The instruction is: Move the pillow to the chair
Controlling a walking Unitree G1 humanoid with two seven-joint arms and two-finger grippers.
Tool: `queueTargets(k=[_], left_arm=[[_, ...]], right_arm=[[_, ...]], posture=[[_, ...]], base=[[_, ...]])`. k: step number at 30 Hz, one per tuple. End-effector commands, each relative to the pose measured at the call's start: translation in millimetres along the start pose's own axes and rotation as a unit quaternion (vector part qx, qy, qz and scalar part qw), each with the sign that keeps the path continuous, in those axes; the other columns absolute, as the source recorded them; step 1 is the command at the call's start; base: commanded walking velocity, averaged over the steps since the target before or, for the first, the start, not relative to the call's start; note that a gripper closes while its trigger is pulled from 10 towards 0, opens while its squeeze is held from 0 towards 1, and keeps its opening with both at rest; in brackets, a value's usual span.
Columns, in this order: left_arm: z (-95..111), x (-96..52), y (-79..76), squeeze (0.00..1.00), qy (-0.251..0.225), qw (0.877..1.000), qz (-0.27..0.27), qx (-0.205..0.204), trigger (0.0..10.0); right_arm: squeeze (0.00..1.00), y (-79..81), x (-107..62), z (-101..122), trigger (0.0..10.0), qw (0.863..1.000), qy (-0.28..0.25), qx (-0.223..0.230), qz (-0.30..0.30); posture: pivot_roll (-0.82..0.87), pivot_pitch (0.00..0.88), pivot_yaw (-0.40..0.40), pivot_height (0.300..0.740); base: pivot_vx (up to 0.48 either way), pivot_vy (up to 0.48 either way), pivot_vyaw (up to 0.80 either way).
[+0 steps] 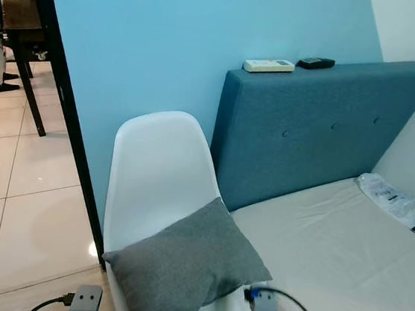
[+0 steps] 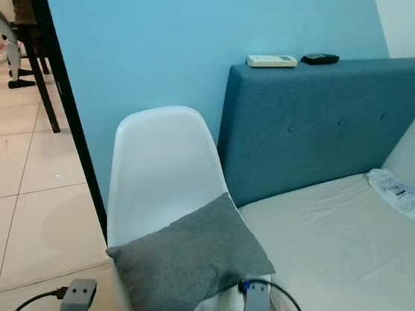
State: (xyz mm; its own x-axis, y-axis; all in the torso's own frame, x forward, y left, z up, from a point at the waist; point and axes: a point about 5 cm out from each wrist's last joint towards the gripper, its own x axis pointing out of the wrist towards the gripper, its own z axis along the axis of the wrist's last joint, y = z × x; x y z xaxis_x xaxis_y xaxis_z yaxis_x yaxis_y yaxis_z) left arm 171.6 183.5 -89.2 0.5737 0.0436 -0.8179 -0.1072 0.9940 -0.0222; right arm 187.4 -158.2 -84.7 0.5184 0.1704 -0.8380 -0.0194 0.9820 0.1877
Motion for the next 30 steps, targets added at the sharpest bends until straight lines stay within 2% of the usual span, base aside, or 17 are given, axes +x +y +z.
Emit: queueTargets(k=[1, 2, 3, 5, 7, 15, 24, 30], left_arm=[[-7.5, -1.4, 3.8, 0.00, 0.018, 1.000, 0.007, 0.008, 10.0], [-8.5, -1.4, 3.3, 0.00, 0.022, 1.000, 0.006, 0.008, 10.0], [-8.5, -1.4, 3.3, 0.00, 0.022, 1.000, 0.006, 0.008, 10.0], [-9.7, -1.4, 2.0, 0.00, 0.027, 1.000, 0.004, 0.007, 10.0], [-9.2, -1.2, 1.8, 0.00, 0.028, 1.000, 0.004, 0.012, 10.0], [-9.6, -1.2, 1.2, 0.00, 0.030, 0.999, 0.005, 0.021, 10.0], [-9.7, -1.0, -1.7, 0.00, 0.033, 0.999, -0.005, 0.037, 10.0], [-9.7, -1.0, -1.6, 0.00, 0.033, 0.999, -0.006, 0.038, 10.0]], right_arm=[[0.00, 2.2, 0.1, -6.7, 10.0, 0.999, 0.020, -0.026, 0.000], [0.00, 1.9, -0.6, -13.5, 10.0, 0.998, 0.036, -0.049, 0.000], [0.00, 1.9, -0.6, -13.5, 10.0, 0.998, 0.036, -0.049, 0.000], [0.00, 0.2, -2.6, -25.6, 10.0, 0.993, 0.063, -0.096, 0.002], [0.00, -2.5, -4.1, -31.4, 10.0, 0.991, 0.076, -0.114, 0.001], [0.00, -5.4, -5.1, -33.6, 10.0, 0.990, 0.079, -0.120, -0.005], [0.00, -11.1, -6.8, -36.7, 10.0, 0.982, 0.094, -0.160, -0.017], [0.00, -13.1, -7.6, -38.8, 10.0, 0.982, 0.102, -0.160, -0.020]], posture=[[0.11, 0.000, -0.058, 0.739], [0.12, 0.000, -0.061, 0.739], [0.12, 0.000, -0.061, 0.739], [0.12, 0.000, -0.065, 0.739], [0.13, 0.000, -0.067, 0.739], [0.12, 0.000, -0.063, 0.739], [0.12, 0.000, -0.062, 0.739], [0.12, 0.000, -0.059, 0.739]], base=[[0.000, 0.000, 0.00], [0.000, 0.000, 0.00], [0.000, 0.000, 0.00], [0.000, 0.000, 0.00], [-0.379, 0.000, 0.00], [-0.388, 0.000, 0.00], [-0.389, 0.000, 0.00], [-0.388, 0.000, -0.76]])
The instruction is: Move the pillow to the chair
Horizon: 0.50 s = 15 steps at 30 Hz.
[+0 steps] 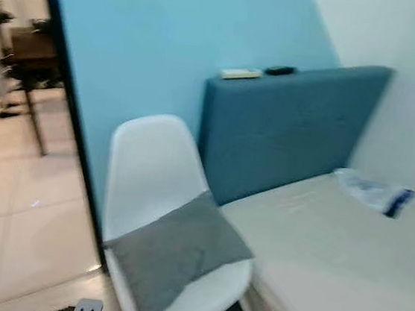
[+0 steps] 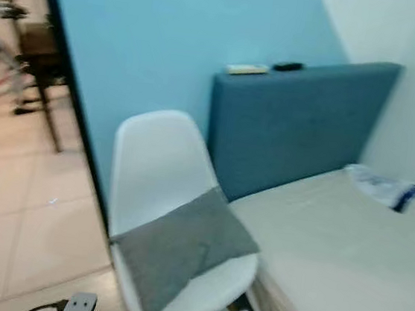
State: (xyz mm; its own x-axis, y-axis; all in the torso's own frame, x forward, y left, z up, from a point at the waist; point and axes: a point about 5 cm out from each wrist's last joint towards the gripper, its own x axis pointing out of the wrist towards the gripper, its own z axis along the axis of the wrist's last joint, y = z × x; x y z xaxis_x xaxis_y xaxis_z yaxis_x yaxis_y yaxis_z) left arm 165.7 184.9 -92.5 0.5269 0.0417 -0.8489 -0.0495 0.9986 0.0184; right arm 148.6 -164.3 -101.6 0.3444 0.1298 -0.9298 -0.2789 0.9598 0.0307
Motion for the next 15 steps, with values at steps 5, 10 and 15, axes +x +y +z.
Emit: queueTargets(k=[5, 10, 15], left_arm=[[-2.4, -0.1, -3.8, 0.00, 0.004, 1.000, -0.009, 0.004, 10.0], [-2.1, -0.1, -4.0, 0.00, 0.004, 1.000, -0.009, 0.002, 10.0], [-2.0, -0.1, -3.8, 0.00, 0.003, 1.000, -0.010, 0.002, 10.0]], right_arm=[[0.00, -6.1, -1.0, 0.1, 10.0, 1.000, 0.003, -0.005, -0.012], [0.00, -6.3, -1.0, -0.9, 10.0, 1.000, 0.003, -0.005, -0.018], [0.00, -6.5, -1.2, -3.5, 10.0, 1.000, 0.012, -0.008, -0.018]], posture=[[0.12, 0.000, -0.058, 0.739], [0.12, 0.000, -0.056, 0.739], [0.11, 0.000, -0.052, 0.739]], base=[[-0.386, 0.000, -0.76], [-0.388, 0.000, -0.16], [-0.386, 0.000, -0.15]])
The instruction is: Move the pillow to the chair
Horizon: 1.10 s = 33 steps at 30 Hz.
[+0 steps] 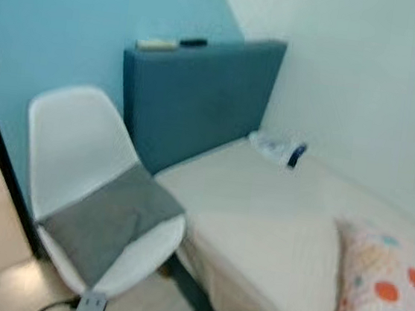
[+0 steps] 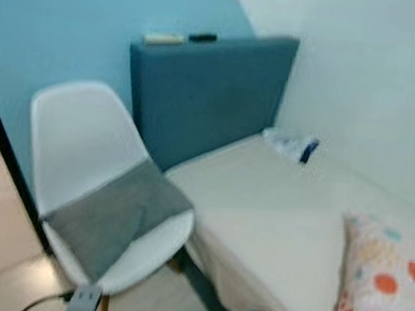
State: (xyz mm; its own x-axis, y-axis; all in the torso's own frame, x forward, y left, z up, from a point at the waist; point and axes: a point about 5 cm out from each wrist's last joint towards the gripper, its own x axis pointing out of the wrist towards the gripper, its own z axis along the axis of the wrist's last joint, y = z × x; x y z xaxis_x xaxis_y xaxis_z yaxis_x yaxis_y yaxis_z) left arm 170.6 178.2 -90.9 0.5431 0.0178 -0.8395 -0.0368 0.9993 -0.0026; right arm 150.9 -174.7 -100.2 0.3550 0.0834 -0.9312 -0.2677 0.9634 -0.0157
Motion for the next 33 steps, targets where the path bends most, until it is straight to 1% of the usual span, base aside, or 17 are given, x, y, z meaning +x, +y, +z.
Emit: queueTargets(k=[1, 5, 8, 10, 17, 22, 27, 29, 33], left_arm=[[-6.8, -1.2, 3.0, 0.00, 0.012, 1.000, 0.002, 0.003, 10.0], [-6.9, -1.2, 3.1, 0.00, 0.012, 1.000, 0.002, 0.004, 10.0], [-7.0, -1.3, 3.7, 0.00, 0.013, 1.000, 0.004, 0.007, 10.0], [-6.1, -1.2, 3.7, 0.00, 0.011, 1.000, 0.003, 0.018, 10.0], [-5.1, -1.1, 1.6, 0.00, 0.007, 1.000, -0.008, 0.027, 10.0], [-6.8, -1.1, -1.5, 0.00, 0.013, 0.999, -0.018, 0.047, 10.0], [-7.3, -1.2, -2.1, 0.00, 0.011, 0.999, -0.019, 0.035, 10.0], [-7.6, -1.3, -1.8, 0.00, 0.009, 1.000, -0.016, 0.017, 10.0], [-7.1, -1.4, -1.7, 0.00, 0.005, 1.000, -0.018, 0.012, 10.0]], right_arm=[[0.00, 4.3, 0.5, -4.2, 10.0, 1.000, 0.013, -0.004, 0.008], [0.00, 4.2, 0.5, -5.3, 10.0, 1.000, 0.014, 0.001, 0.006], [0.00, 3.9, 0.4, -5.4, 10.0, 1.000, 0.012, 0.002, 0.003], [0.00, 3.4, 0.4, -5.3, 10.0, 1.000, 0.009, 0.010, -0.001], [0.00, 3.2, 0.3, -6.3, 10.0, 1.000, 0.010, 0.015, -0.001], [0.00, 2.8, 0.2, -7.2, 10.0, 1.000, 0.012, 0.015, 0.000], [0.00, 2.6, 0.1, -8.0, 10.0, 1.000, 0.013, 0.015, -0.001], [0.00, 2.7, 0.1, -8.2, 10.0, 1.000, 0.013, 0.016, -0.002], [0.00, 2.9, 0.1, -8.7, 10.0, 1.000, 0.014, 0.014, -0.002]], posture=[[0.11, 0.000, -0.050, 0.739], [0.11, 0.000, -0.048, 0.739], [0.11, 0.000, -0.047, 0.739], [0.11, 0.000, -0.047, 0.739], [0.11, 0.000, -0.046, 0.739], [0.10, 0.000, -0.048, 0.739], [0.10, 0.000, -0.048, 0.739], [0.11, 0.000, -0.049, 0.739], [0.11, 0.000, -0.047, 0.739]], base=[[-0.386, 0.000, -0.76], [-0.358, 0.000, -0.75], [0.000, 0.000, -0.75], [0.000, 0.000, 0.00], [0.000, 0.000, 0.00], [0.000, -0.448, 0.00], [0.000, -0.480, 0.00], [0.000, 0.000, 0.00], [0.000, 0.000, 0.00]])
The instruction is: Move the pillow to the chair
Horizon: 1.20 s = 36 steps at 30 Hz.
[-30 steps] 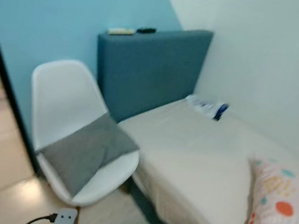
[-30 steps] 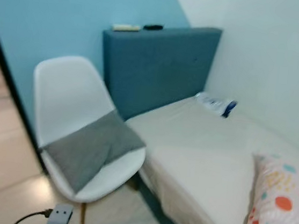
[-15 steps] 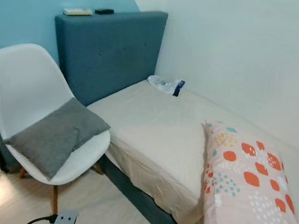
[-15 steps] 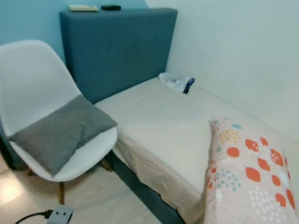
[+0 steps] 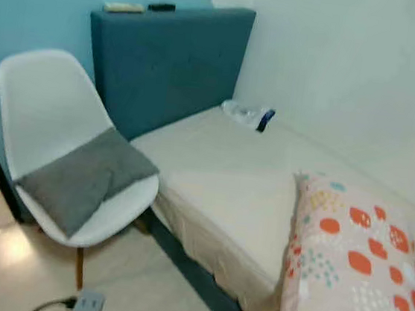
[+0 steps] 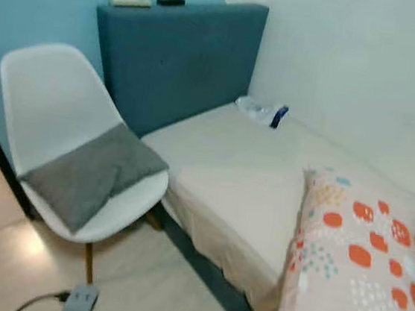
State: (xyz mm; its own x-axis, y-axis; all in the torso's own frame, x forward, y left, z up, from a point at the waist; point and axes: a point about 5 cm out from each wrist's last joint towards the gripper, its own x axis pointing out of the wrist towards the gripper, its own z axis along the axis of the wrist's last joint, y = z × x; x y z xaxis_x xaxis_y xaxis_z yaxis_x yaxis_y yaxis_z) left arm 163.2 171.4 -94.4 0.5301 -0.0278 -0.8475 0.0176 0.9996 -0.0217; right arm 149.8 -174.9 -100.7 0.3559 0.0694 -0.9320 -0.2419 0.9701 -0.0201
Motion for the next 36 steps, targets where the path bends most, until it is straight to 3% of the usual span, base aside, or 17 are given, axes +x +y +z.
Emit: queueTargets(k=[1, 4, 36], left_arm=[[1.4, -0.4, 5.3, 0.00, -0.004, 1.000, 0.005, -0.007, 10.0], [1.7, -0.5, 6.1, 0.00, -0.006, 1.000, 0.006, -0.009, 10.0], [3.9, 0.1, 4.3, 0.00, -0.007, 1.000, 0.004, -0.001, 10.0]], right_arm=[[0.00, 2.6, 0.0, -7.5, 10.0, 1.000, 0.012, 0.002, 0.005], [0.00, 3.0, 0.0, -7.7, 10.0, 1.000, 0.015, -0.008, 0.007], [0.00, -3.7, -0.9, -10.5, 10.0, 0.999, 0.028, -0.012, -0.009]], posture=[[0.11, 0.000, -0.047, 0.739], [0.11, 0.000, -0.045, 0.739], [0.10, 0.000, -0.046, 0.739]], base=[[0.000, 0.000, 0.00], [0.000, 0.000, 0.00], [0.000, 0.000, -0.72]])
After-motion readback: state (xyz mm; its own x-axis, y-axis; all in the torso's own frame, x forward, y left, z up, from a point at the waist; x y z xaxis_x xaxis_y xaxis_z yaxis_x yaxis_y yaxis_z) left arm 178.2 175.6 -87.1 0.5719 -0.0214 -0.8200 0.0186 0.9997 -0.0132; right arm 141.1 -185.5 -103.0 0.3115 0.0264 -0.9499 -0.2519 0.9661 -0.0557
